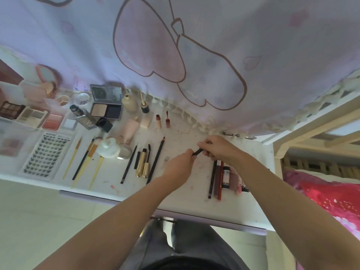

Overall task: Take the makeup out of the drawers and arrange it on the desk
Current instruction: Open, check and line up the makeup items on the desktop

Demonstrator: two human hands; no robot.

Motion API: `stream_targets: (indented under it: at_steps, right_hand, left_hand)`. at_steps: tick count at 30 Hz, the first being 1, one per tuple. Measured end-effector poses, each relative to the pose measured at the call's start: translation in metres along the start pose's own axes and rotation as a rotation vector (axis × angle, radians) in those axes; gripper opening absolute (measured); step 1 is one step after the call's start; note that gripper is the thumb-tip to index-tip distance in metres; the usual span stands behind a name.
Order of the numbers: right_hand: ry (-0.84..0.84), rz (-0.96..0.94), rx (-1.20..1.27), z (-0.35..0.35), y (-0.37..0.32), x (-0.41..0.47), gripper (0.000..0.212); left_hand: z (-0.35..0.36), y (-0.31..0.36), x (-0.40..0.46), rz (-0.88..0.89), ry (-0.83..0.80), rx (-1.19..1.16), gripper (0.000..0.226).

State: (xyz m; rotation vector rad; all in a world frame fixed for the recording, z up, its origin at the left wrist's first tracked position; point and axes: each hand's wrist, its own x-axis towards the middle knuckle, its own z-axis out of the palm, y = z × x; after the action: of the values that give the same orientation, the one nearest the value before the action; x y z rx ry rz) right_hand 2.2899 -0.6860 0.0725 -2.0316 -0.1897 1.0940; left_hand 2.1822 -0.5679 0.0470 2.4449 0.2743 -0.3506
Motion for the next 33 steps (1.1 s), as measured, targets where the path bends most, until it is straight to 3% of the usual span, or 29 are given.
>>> stream_targets:
  at_steps: [3, 6, 11, 15, 19, 25, 33]
  right_hand:
    - [0.079, 0.014, 0.143, -0.001, 0.000, -0.008, 0.020]
    - [0.189, 0.042, 0.254, -0.024, 0.001, -0.024, 0.020]
    - [0.084, 0.103, 0.237, 0.013, 0.000, -0.038, 0.004]
    - [0.121, 0.133, 0.332, 0.063, 0.000, -0.034, 0.023]
    - [0.343, 0.160, 0.360, 0.096, 0.005, -0.023, 0.022]
    - [0.522, 0.127, -0.012, 0.101, 0.020, -0.022, 0.020]
    - [0.440, 0.120, -0.285, 0.112, 0.016, -0.005, 0.022]
  left_hand:
    - [-0.007, -0.023, -0.018, 0.015, -0.009, 0.032, 0.024]
    - [-0.013, -0.058, -0.045, -0.077, 0.010, -0.019, 0.027]
    - [-0.020, -0.058, -0.054, -0.075, 0.033, -0.133, 0.021]
    - [-0.027, -0.047, -0.040, -0.136, 0.053, 0.011, 0.024]
    - [-0.032, -0.048, -0.027, -0.164, 0.034, 0.203, 0.029]
    - [-0.007, -0.041, -0.016, -0.056, 0.109, 0.401, 0.036]
    - [-0.006, -0.066, -0.006, 0.012, 0.094, 0.604, 0.037]
